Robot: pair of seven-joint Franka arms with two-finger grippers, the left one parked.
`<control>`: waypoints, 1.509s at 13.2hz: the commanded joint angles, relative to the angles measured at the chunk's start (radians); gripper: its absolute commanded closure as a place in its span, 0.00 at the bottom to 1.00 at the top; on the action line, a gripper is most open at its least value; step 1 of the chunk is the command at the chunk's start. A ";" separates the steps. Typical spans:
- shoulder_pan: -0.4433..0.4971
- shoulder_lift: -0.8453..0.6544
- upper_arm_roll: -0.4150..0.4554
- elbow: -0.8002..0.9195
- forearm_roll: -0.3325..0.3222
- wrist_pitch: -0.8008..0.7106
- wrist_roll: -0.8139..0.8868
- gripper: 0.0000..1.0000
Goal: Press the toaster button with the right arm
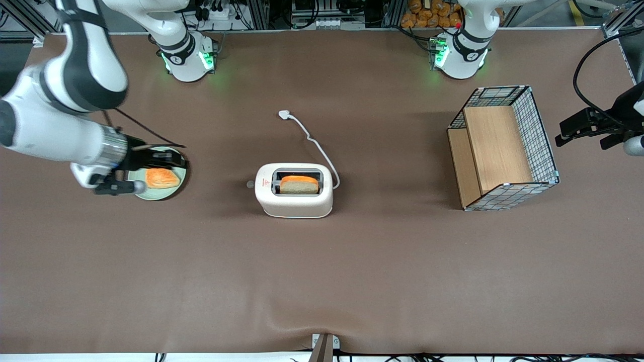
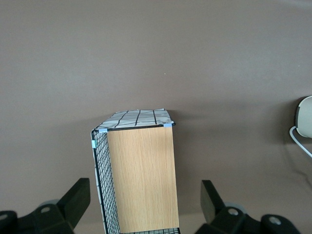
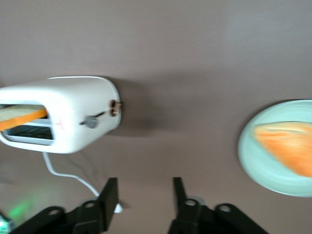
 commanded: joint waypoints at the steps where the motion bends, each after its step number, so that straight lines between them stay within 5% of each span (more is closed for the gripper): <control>1: -0.003 -0.013 -0.043 0.115 -0.101 -0.132 -0.008 0.00; 9: -0.015 -0.125 -0.089 0.241 -0.291 -0.293 -0.007 0.00; 20: -0.004 -0.122 -0.144 0.398 -0.296 -0.456 -0.005 0.00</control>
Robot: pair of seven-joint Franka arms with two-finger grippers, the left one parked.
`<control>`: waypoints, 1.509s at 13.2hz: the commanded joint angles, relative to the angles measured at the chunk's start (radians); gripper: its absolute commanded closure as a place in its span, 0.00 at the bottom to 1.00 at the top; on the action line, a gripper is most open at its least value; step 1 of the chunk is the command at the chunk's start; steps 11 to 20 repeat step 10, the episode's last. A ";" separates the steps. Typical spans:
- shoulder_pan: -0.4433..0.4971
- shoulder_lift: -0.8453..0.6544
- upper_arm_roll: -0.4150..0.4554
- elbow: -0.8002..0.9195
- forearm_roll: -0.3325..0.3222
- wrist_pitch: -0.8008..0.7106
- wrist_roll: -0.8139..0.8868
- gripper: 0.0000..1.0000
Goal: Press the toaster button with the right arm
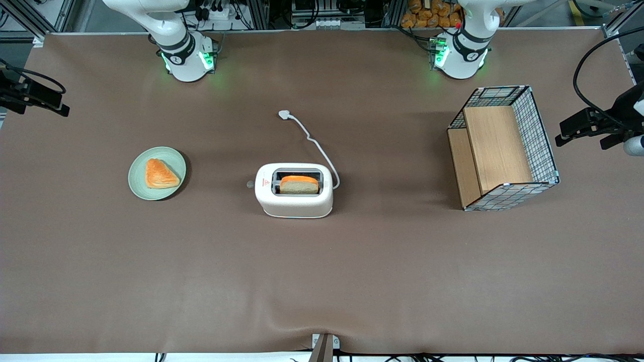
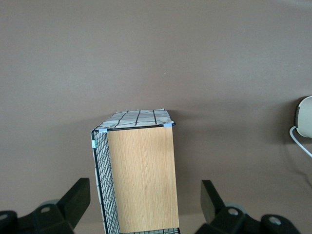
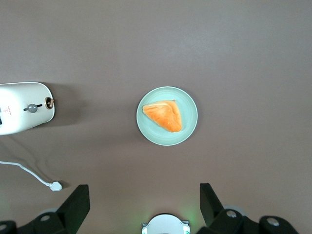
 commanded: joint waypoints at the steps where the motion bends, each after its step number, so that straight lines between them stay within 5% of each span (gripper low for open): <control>1: 0.001 0.007 -0.001 0.042 -0.024 -0.036 -0.005 0.00; 20: 0.001 0.009 0.001 0.053 -0.024 -0.042 -0.001 0.00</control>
